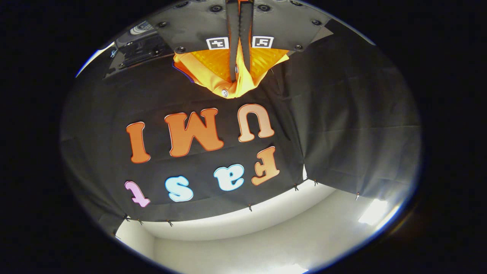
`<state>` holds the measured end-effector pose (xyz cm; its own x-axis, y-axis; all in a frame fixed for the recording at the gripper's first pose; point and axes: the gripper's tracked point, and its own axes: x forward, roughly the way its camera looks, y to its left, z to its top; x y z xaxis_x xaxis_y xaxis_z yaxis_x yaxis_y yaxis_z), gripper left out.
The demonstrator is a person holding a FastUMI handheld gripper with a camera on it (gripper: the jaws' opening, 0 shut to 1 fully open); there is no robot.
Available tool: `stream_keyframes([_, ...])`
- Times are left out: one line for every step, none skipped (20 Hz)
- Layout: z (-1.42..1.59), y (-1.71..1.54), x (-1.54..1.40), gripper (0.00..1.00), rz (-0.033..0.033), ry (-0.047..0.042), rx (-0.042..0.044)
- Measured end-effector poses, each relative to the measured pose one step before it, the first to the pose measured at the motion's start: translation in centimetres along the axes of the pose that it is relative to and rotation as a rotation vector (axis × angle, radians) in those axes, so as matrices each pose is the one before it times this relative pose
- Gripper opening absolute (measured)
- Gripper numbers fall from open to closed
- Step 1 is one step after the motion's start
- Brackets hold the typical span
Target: Put the clothes into the washing machine and then close the washing machine lid.
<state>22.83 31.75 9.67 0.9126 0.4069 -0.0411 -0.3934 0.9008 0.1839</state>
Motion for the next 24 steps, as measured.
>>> stream_keyframes([0.671,-1.216,-0.307,0.09,-0.0158,-0.00623,-0.01338])
stream_keyframes([0.516,-1.303,-0.268,0.09,-0.01826,-0.00078,-0.01116])
stream_keyframes([0.536,-1.424,-0.2,0.09,-0.0203,-0.00603,-0.00816])
stream_keyframes([0.419,-1.372,-0.347,0.09,-0.02128,-0.00399,-0.00826])
stream_keyframes([0.437,-1.397,-0.372,0.09,-0.01717,-0.00401,-0.00782])
stream_keyframes([0.38,-1.418,-0.311,0.09,-0.02018,-0.00396,-0.00836])
stream_keyframes([0.229,-1.356,-0.285,0.09,-0.01742,-0.00042,-0.00767])
stream_keyframes([0.217,-1.222,-0.203,0.09,-0.01707,0.00064,-0.00373])
stream_keyframes([0.152,-1.13,-0.149,0.09,-0.01276,0.00085,-0.00123])
stream_keyframes([0.169,-1.161,-0.197,0.09,-0.01362,-0.00101,-0.00283])
stream_keyframes([-0.115,-1.281,-0.121,0.09,-0.01421,0.0004,-0.00421])
stream_keyframes([-0.336,-1.053,-0.015,0.09,-0.0106,0.00509,-0.00716])
stream_keyframes([-0.608,-1.132,0.043,0.09,-0.01209,0.00506,-0.0053])
stream_keyframes([-0.644,-0.978,-0.041,0.09,-0.00756,0.00607,-0.00069])
stream_keyframes([-0.928,-1.003,0.14,0.09,-0.00633,0.00596,0.00513])
stream_keyframes([-1.171,-0.96,0.264,0.09,-0.00831,0.0097,0.00674])
stream_keyframes([-1.422,-0.986,0.441,0.09,-0.00706,0.01425,0.0045])
stream_keyframes([-1.57,-0.841,0.415,0.09,-0.00228,0.01609,0.00054])
stream_keyframes([-1.52,-0.776,0.393,0.09,-0.00342,0.01391,-0.00195])
stream_keyframes([-1.431,-0.619,0.523,0.09,-0.00019,0.0105,0.00247])
stream_keyframes([-1.447,-0.501,0.598,0.09,0.00166,0.01227,0.00809])
stream_keyframes([-1.296,-0.513,0.589,0.09,-0.00076,0.01002,0.01014])
stream_keyframes([-0.944,-0.468,0.515,0.09,-0.00063,0.00559,0.01161])
stream_keyframes([-0.601,-0.362,0.347,0.09,0.00128,0.00006,0.00761])
